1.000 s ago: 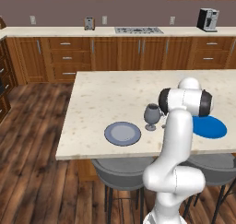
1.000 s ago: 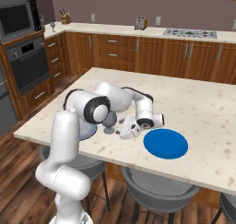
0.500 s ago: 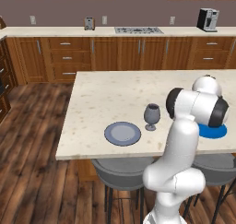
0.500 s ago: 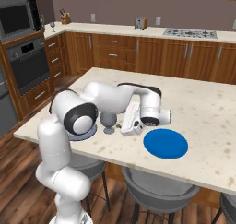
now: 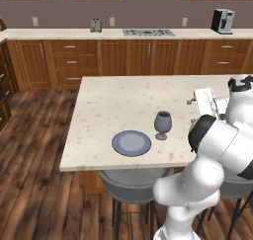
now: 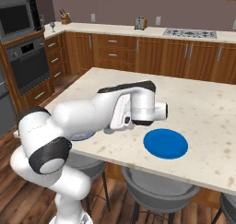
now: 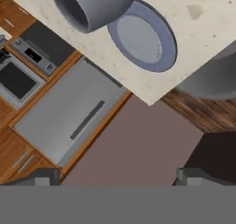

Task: Retrieve the wine glasses from the counter and place one next to each plate.

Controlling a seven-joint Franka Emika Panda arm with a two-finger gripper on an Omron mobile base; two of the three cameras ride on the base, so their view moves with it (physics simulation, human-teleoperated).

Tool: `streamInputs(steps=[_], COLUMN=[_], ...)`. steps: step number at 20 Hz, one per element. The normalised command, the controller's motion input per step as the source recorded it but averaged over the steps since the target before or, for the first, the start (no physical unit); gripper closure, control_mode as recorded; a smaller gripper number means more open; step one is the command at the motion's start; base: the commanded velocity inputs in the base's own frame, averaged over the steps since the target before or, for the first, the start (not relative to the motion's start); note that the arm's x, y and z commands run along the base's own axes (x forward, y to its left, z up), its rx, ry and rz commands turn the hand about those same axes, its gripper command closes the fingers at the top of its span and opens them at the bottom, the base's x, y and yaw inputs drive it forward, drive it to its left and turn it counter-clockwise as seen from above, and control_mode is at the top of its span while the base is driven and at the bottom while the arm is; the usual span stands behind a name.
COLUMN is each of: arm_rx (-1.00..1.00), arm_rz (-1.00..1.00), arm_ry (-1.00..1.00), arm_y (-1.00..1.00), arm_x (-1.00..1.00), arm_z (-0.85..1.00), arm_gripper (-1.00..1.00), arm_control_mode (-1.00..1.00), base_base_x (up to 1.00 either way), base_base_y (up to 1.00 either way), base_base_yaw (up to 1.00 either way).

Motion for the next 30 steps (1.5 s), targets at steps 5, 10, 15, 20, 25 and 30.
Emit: streamInputs(steps=[5,10,15,20,25,30], arm_rx=[-0.09,-0.05,-0.01,0.03,0.25,0.07], arm_rz=[0.0,0.0,0.0,0.05,0.14,0.02], arm_ry=[-0.2,-0.05,-0.03,-0.01,0.04,0.01], arm_y=[0.56,0.56,0.35,0.0,0.06,0.06], arm_x=[-0.6,-0.56,-0.73,-0.65,-0.03,0.04], arm_z=[1.0,0.93,0.44,0.02,0.0,0.0], arm_gripper=[-1.0,-1.0,-1.0,-1.0,-1.0,-1.0], arm_control_mode=[-1.0,-1.0,-1.0,-1.0,-1.0,1.0], base_base_x=[0.0,0.0,0.0,0.0,0.0,0.08], base_base_y=[0.0,0.0,0.0,0.0,0.0,0.4], base_base_yaw=[0.0,0.0,0.0,0.0,0.0,0.0])
